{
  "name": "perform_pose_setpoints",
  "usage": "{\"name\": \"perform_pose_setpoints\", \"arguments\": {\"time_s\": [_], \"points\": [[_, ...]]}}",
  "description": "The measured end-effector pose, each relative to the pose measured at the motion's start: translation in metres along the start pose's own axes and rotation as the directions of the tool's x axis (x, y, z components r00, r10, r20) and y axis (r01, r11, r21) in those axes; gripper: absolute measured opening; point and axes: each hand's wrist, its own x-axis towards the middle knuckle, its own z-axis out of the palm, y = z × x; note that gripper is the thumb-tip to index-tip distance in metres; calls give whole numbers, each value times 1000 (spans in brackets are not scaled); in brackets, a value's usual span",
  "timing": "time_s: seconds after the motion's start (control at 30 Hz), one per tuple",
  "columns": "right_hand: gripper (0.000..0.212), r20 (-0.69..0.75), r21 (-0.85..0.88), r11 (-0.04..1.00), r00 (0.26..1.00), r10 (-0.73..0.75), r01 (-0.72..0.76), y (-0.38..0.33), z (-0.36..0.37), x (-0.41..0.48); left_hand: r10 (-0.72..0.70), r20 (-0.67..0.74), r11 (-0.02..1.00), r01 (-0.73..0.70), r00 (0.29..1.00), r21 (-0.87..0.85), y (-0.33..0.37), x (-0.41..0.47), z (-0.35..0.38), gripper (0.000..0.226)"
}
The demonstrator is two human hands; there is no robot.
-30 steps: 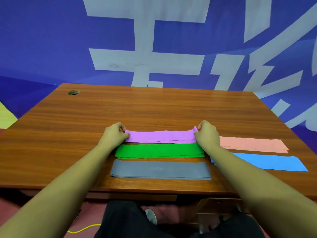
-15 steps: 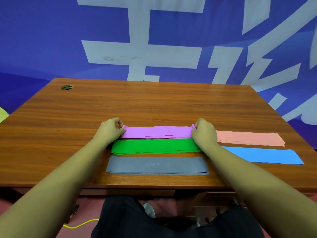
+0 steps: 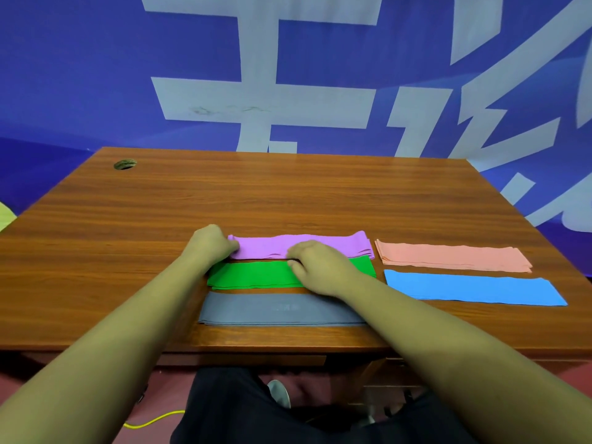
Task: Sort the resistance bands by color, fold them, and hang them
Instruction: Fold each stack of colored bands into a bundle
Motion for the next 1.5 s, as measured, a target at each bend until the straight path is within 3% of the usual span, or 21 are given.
{"name": "perform_pose_setpoints", "arguments": {"time_s": [0.1, 0.2, 0.37, 0.5, 0.6, 0.77, 1.07, 1.17, 1.23, 1.27, 1.33, 1.4, 1.5], "points": [[31, 15, 15, 998, 998, 61, -61, 2, 2, 0, -39, 43, 999, 41, 998, -34, -1, 0, -1, 36], [28, 17, 14, 998, 998, 64, -64, -1, -1, -1, 7, 68, 990, 3, 998, -144, -6, 4, -2, 31], [24, 0, 90, 988, 992, 126, -126, -8, 0, -2, 150, -63, 969, -159, 987, -190, 2, 5, -8, 19], [24, 21, 148, 974, 985, 170, -172, -12, -7, 9, 161, -161, 947, -198, 974, -251, 10, 10, -16, 10], [26, 47, 154, 974, 986, 159, -164, -18, -8, 16, 114, -192, 937, -170, 975, -305, 5, 17, -20, 11], [23, 28, 172, 968, 983, 180, -182, -19, -2, 17, 5, -56, 881, -31, 998, -472, -12, 20, -14, 26], [23, 39, 235, 949, 978, 207, -210, -16, -6, 19, 40, -2, 906, -38, 999, -421, -9, 18, -16, 21], [22, 12, 340, 905, 964, 266, -254, -16, -11, 21, 125, -120, 908, -162, 985, -385, 1, 15, -22, 19], [20, -75, 541, 793, 924, 376, -279, -18, -21, 26, 215, -174, 881, -268, 961, -389, 16, 9, -28, 18], [20, -79, 684, 674, 890, 449, -279, -20, -28, 28, 264, -179, 858, -315, 948, -405, 25, 5, -30, 19], [21, 78, 922, 284, 843, 532, -264, -26, -42, 35, 348, -187, 808, -395, 919, -436, 46, -6, -32, 20], [35, 257, 963, -59, 830, 495, -263, -25, -53, 39, 413, -182, 764, -448, 892, -465, 66, -19, -28, 23], [45, 343, 931, -280, 831, 438, -236, -11, -60, 40, 494, -100, 733, -475, 864, -486, 86, -32, -18, 36]]}}
